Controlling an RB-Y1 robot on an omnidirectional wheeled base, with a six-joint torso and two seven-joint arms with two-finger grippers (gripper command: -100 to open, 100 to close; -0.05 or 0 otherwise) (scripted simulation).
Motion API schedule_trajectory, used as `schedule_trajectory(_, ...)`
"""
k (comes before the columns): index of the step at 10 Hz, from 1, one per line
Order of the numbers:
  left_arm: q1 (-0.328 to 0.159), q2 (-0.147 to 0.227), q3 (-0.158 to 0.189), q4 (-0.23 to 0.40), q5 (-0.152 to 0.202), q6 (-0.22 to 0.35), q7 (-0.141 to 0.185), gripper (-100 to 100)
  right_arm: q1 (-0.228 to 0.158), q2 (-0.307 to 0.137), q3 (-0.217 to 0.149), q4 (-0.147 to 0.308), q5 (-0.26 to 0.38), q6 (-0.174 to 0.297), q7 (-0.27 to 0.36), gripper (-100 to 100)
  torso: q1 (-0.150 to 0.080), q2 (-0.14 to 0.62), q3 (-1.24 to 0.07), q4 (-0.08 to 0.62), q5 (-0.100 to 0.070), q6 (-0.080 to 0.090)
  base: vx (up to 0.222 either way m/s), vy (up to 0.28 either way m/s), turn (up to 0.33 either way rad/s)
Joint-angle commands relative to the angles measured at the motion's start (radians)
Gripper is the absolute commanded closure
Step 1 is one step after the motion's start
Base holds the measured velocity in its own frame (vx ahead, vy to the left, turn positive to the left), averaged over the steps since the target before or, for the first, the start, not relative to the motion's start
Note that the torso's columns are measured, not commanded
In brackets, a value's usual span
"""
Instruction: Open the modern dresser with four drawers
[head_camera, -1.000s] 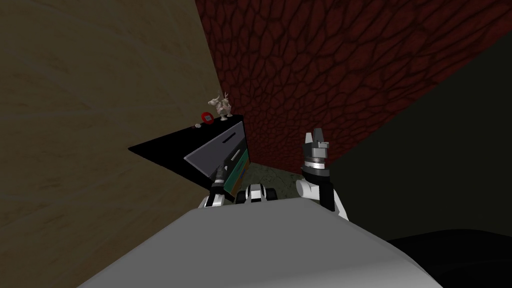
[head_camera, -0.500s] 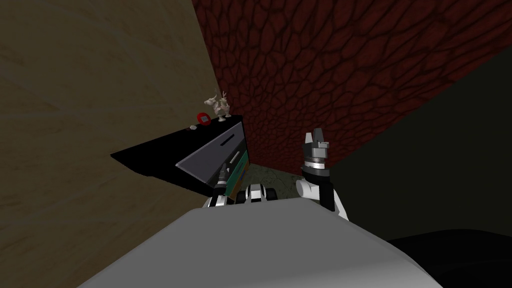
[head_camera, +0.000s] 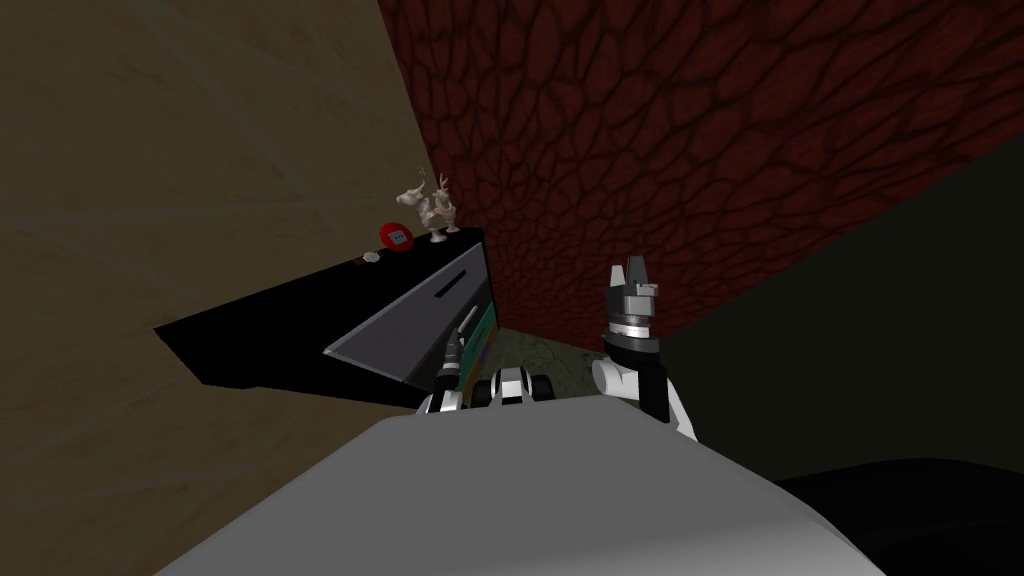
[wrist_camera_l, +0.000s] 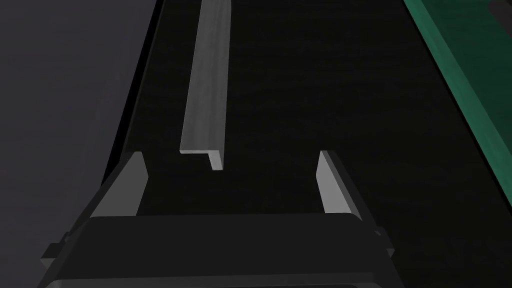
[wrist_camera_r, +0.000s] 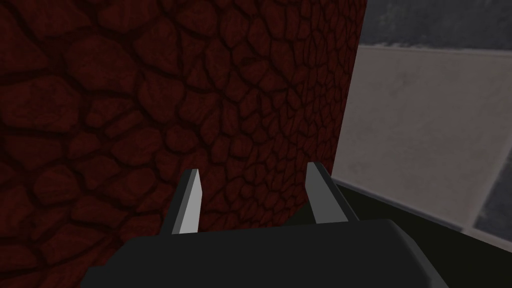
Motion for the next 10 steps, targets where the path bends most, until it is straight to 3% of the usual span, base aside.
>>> schedule_trajectory(1, -0.013, 0.003, 0.003, -0.003, 0.002, 0.013, 0.001, -100, 0.0, 0.0, 0.0, 0.0, 0.0, 0.0, 0.0, 0, 0.0, -0.005, -0.002, -0.001, 0.0, 0.0, 0.055, -0.005, -0.004)
schedule_trajectory(2, -0.015, 0.003, 0.004, -0.003, 0.002, 0.017, 0.002, 100, 0.0, 0.0, 0.0, 0.0, 0.0, 0.0, 0.0, 0, 0.0, -0.004, -0.002, -0.001, 0.0, 0.0, 0.008, -0.001, 0.001)
schedule_trajectory(10, -0.019, -0.026, -0.005, -0.03, -0.007, 0.043, -0.02, 100, 0.0, 0.0, 0.0, 0.0, 0.0, 0.0, 0.0, 0, 0.003, -0.004, -0.003, -0.003, 0.002, -0.001, -0.068, -0.133, 0.008)
